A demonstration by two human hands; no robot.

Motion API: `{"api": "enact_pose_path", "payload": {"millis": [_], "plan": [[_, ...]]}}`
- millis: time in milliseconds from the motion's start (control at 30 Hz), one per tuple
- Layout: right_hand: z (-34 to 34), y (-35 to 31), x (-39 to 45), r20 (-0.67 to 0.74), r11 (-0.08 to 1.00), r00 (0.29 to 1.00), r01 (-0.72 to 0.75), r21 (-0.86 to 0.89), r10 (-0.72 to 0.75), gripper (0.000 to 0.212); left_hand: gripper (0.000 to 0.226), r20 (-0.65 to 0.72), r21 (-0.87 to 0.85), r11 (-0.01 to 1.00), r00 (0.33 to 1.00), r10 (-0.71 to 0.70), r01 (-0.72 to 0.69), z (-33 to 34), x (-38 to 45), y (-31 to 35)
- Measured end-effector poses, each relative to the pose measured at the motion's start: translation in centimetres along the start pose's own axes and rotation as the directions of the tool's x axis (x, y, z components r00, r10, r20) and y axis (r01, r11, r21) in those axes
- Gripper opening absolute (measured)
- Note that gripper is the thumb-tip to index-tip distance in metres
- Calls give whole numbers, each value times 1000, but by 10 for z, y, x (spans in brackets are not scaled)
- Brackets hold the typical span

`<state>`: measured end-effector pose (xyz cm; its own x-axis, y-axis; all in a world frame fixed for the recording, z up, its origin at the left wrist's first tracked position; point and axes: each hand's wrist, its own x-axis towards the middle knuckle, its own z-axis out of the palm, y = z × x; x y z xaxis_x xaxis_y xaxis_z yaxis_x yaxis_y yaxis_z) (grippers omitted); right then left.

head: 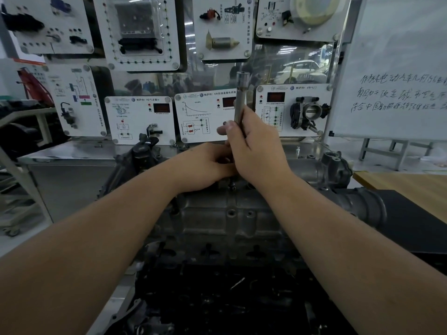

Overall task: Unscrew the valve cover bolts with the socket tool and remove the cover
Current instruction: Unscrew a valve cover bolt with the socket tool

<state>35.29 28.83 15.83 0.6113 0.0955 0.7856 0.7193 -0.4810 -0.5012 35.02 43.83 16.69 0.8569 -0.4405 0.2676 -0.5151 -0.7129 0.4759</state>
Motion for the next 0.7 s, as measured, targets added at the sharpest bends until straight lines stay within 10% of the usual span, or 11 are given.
{"api": "enact_pose_path", "payload": {"millis": [700], "plan": [[-4,-3,-4,-84,996,995,50,-70,-56,21,27,154,297,949,976,-153,101,1,1,13]]}}
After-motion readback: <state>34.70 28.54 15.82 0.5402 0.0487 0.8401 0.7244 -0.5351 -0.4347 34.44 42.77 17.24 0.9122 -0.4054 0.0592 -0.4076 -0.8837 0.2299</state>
